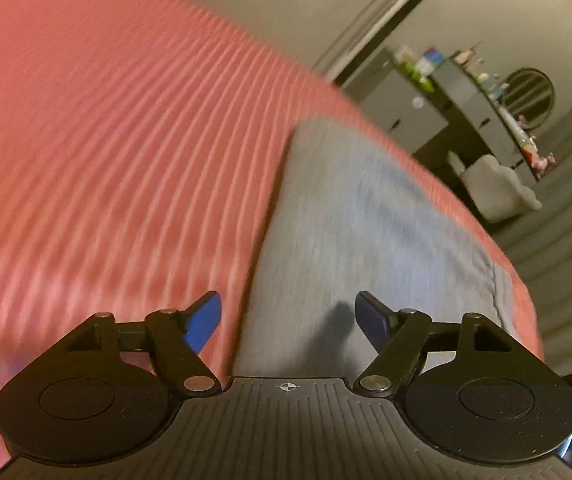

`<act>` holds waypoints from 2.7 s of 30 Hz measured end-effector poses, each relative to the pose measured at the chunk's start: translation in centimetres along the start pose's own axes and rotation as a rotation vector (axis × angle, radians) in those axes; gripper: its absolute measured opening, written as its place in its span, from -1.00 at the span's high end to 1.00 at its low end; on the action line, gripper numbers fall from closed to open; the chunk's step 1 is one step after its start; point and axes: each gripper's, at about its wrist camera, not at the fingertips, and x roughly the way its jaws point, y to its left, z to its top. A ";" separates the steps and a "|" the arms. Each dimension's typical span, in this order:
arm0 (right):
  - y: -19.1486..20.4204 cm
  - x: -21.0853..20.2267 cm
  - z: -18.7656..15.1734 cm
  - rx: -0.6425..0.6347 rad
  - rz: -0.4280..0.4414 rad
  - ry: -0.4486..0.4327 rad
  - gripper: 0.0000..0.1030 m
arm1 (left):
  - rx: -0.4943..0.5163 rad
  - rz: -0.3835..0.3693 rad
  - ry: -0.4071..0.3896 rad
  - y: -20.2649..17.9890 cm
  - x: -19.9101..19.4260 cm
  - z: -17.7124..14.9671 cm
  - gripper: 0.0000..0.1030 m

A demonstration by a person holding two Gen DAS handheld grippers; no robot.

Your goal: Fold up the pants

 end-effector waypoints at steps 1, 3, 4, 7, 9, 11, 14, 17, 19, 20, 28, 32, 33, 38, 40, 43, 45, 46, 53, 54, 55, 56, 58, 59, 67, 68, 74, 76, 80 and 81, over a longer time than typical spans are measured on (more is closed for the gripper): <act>-0.9 0.5 -1.1 0.037 0.018 0.014 -0.44 | -0.034 -0.017 0.032 0.4 0.1 -0.1 -0.53; -2.0 1.4 -2.4 0.123 0.055 0.047 -0.40 | -0.068 -0.073 0.068 0.6 0.7 -0.3 -0.53; -2.3 1.7 -2.8 0.165 0.083 0.055 -0.40 | -0.071 -0.065 0.065 0.5 0.7 -0.4 -0.53; -1.6 2.1 -3.3 0.194 0.124 0.030 -0.42 | -0.079 -0.072 0.060 -0.4 1.2 -0.4 -0.54; -1.0 2.6 -3.1 0.184 0.133 0.015 -0.43 | -0.110 -0.102 0.055 -0.4 1.0 -0.8 -0.54; -0.9 2.6 -3.4 0.197 0.166 0.010 -0.47 | -0.111 -0.117 0.049 -0.5 0.9 -1.3 -0.54; -0.9 2.7 -3.7 0.197 0.183 -0.006 -0.49 | -0.131 -0.193 0.072 -0.4 0.6 -2.3 -0.48; -2.3 2.9 -4.3 0.233 0.148 0.011 -0.50 | -0.159 -0.253 0.081 -0.3 0.9 -2.7 -0.49; -2.3 3.0 -4.6 0.221 0.132 0.010 -0.50 | -0.156 -0.230 0.067 -0.3 1.7 -2.5 -0.49; -2.3 3.1 -4.7 0.219 0.134 0.007 -0.50 | -0.166 -0.222 0.052 -0.3 2.1 -2.3 -0.49; -2.2 4.3 -4.7 0.251 0.156 -0.084 -0.04 | -0.200 -0.233 0.014 -0.3 4.9 -1.7 -0.18; -3.1 4.7 -4.6 0.291 0.145 -0.073 0.24 | -0.169 -0.239 -0.012 0.2 4.4 -1.5 0.47; -2.9 4.5 -4.7 0.271 0.139 -0.080 0.35 | -0.163 -0.236 -0.036 0.1 4.0 -1.4 0.62; -0.6 2.5 -5.3 0.136 0.192 -0.162 0.60 | -0.107 -0.219 -0.113 -0.4 2.0 -1.8 0.68; -0.8 1.9 -5.2 0.133 0.232 -0.176 0.60 | -0.089 -0.162 -0.108 -0.4 1.9 -2.1 0.68; -1.3 2.7 -4.9 0.097 0.092 -0.120 0.54 | -0.070 -0.097 -0.067 -0.5 2.7 -2.3 0.62; -1.6 3.5 -4.7 0.085 0.014 -0.067 0.36 | -0.061 -0.094 -0.059 -0.6 2.6 -2.3 0.59; -1.9 3.4 -4.4 0.094 0.026 -0.060 0.32 | -0.059 -0.094 -0.053 -0.6 2.6 -2.2 0.55; -2.0 -0.6 -3.3 0.101 0.032 -0.087 0.21 | -0.051 -0.091 -0.033 -0.3 1.9 -1.7 0.47; -2.0 -1.3 -3.3 0.096 0.026 -0.118 0.15 | -0.042 -0.088 -0.034 -0.2 1.8 -1.7 0.46; -1.9 -1.8 -3.2 0.084 0.014 -0.155 0.07 | -0.032 -0.085 -0.036 -0.3 1.8 -1.7 0.45; -1.8 -2.0 -3.1 0.072 0.006 -0.177 0.05 | -0.023 -0.082 -0.037 -0.5 1.8 -1.8 0.45; -1.6 -2.0 -2.7 0.066 0.035 -0.188 0.02 | -0.006 -0.076 -0.039 -0.8 1.7 -1.8 0.43; -1.4 -1.4 -2.5 0.072 0.047 -0.167 -0.02 | 0.000 -0.074 -0.040 -0.9 1.6 -1.8 0.43; -0.9 2.8 -2.0 0.091 0.052 -0.069 -0.41 | 0.032 -0.064 -0.047 -2.3 1.6 -2.3 0.33; -0.7 2.9 -2.0 0.090 0.052 -0.074 -0.41 | 0.034 -0.064 -0.047 -2.3 1.7 -2.3 0.33; -0.1 4.3 -2.1 0.060 0.011 -0.114 -0.15 | 0.020 -0.080 -0.048 -2.2 1.9 -2.3 0.32; 0.3 3.9 -2.5 0.026 -0.002 -0.134 0.00 | 0.012 -0.085 -0.049 -1.8 2.0 -2.1 0.33; 2.4 2.9 -3.4 -0.090 -0.011 -0.199 0.23 | 0.032 -0.087 -0.078 -1.7 1.5 -2.2 0.43; 2.8 2.4 -3.5 -0.104 -0.001 -0.217 0.25 | 0.046 -0.090 -0.098 -1.7 1.1 -2.2 0.51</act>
